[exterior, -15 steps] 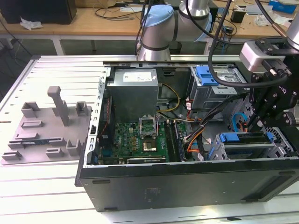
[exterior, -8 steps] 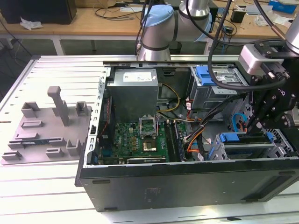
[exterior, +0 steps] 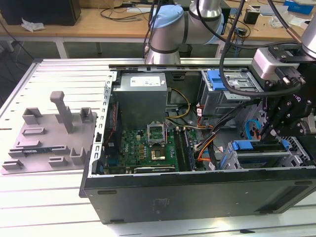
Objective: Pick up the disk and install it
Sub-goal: 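Insert the second disk wire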
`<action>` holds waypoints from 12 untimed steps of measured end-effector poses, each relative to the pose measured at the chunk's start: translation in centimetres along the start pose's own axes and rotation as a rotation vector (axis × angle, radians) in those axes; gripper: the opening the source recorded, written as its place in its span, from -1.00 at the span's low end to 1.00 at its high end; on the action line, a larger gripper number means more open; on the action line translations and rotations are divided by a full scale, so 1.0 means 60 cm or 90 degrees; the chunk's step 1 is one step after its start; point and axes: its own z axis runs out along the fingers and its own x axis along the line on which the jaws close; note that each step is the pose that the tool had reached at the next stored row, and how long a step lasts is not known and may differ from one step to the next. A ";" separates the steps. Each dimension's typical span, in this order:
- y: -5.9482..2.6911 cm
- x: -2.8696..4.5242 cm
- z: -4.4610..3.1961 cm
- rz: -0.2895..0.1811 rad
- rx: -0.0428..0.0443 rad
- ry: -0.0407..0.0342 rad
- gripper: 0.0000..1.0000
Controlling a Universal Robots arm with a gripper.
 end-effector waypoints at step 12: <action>-0.002 0.000 0.003 0.000 0.0000 -0.0041 -0.68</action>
